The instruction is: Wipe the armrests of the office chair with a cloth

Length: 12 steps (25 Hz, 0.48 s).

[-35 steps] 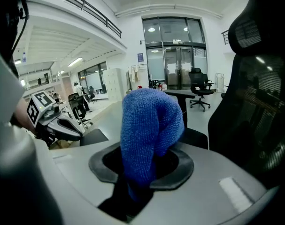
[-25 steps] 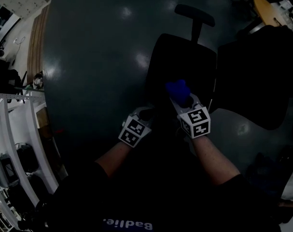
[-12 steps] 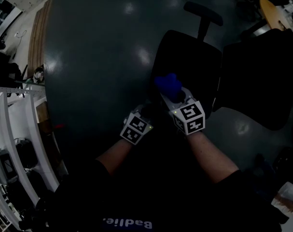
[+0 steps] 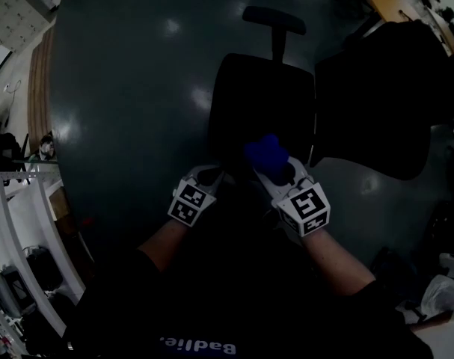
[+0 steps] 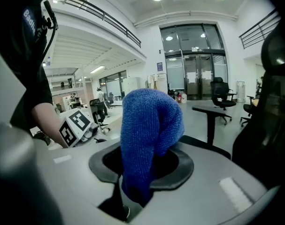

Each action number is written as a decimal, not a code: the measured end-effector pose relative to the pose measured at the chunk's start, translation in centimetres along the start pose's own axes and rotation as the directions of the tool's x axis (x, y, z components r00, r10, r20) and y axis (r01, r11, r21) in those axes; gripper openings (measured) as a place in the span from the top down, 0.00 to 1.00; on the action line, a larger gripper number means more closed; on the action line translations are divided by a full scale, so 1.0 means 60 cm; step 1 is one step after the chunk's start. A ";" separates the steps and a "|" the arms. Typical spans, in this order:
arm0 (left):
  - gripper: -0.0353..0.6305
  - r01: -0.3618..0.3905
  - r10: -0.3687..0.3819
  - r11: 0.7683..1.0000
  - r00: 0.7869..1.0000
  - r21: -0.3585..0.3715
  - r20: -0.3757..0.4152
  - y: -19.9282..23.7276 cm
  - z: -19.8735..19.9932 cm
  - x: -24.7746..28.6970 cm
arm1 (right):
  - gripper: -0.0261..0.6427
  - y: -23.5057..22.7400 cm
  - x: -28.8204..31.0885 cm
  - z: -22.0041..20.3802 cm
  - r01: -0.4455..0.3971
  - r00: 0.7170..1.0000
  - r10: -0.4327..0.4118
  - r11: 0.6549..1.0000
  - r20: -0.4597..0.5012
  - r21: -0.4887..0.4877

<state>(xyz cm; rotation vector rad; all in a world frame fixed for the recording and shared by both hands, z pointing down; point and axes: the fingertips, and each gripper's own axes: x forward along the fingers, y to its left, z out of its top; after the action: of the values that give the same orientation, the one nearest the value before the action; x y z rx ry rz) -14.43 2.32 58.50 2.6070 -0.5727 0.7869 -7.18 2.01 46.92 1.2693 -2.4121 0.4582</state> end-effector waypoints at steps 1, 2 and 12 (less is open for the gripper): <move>0.92 0.001 -0.001 1.000 1.000 0.010 -0.003 -0.001 0.002 0.002 | 0.76 -0.019 -0.021 -0.008 0.035 0.999 -0.035 0.999 0.001 0.010; 0.92 0.002 -0.002 1.000 1.000 0.019 -0.008 -0.001 0.002 0.003 | 0.76 -0.039 -0.042 -0.018 0.072 0.997 -0.072 0.997 0.000 0.024; 0.92 -0.030 0.033 0.999 0.996 0.044 -0.084 -0.001 -0.002 0.009 | 0.76 -0.169 -0.176 -0.135 0.294 0.956 -0.288 0.949 -0.061 0.115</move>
<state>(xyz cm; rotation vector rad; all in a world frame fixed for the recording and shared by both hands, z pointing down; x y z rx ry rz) -14.04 2.30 58.90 2.5948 -0.5798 0.9245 8.20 7.72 50.20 1.6199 -2.1391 0.5473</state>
